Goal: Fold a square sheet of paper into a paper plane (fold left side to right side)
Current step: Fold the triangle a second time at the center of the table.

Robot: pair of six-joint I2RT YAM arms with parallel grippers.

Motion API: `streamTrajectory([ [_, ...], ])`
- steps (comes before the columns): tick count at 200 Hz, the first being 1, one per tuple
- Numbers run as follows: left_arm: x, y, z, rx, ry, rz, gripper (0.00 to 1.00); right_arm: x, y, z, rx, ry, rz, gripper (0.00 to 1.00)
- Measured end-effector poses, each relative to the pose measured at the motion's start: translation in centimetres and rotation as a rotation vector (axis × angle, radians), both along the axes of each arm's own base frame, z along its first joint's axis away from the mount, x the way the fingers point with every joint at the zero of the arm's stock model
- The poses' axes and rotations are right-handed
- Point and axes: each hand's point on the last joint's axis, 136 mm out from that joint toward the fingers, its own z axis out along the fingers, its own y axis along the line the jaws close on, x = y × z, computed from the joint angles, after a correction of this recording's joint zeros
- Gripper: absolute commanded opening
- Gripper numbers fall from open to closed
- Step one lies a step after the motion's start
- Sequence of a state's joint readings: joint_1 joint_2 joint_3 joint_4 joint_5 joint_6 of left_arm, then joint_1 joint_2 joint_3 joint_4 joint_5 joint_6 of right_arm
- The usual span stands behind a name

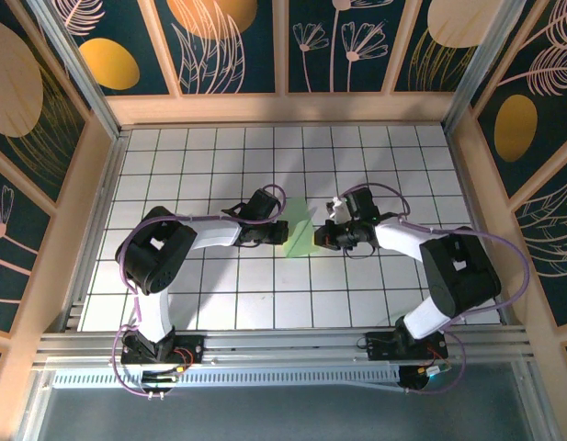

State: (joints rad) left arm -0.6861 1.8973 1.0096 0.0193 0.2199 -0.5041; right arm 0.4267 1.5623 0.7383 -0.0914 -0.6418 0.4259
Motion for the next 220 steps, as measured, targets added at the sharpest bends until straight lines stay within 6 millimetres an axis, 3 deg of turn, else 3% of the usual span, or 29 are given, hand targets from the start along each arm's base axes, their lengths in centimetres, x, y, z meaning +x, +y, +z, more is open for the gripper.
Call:
streamTrajectory([
  [48, 0.0, 0.0, 0.0, -0.001, -0.001, 0.000, 0.00, 0.6, 2.9, -0.1, 0.065, 0.025, 0.008, 0.00],
  [98, 0.0, 0.0, 0.0, -0.001, -0.001, 0.000, 0.00, 3.1, 5.4, -0.2, 0.085, 0.013, 0.007, 0.00],
  [220, 0.0, 0.0, 0.0, 0.000, -0.003, -0.003, 0.00, 3.7, 4.8, -2.6, 0.006, 0.028, -0.029, 0.00],
])
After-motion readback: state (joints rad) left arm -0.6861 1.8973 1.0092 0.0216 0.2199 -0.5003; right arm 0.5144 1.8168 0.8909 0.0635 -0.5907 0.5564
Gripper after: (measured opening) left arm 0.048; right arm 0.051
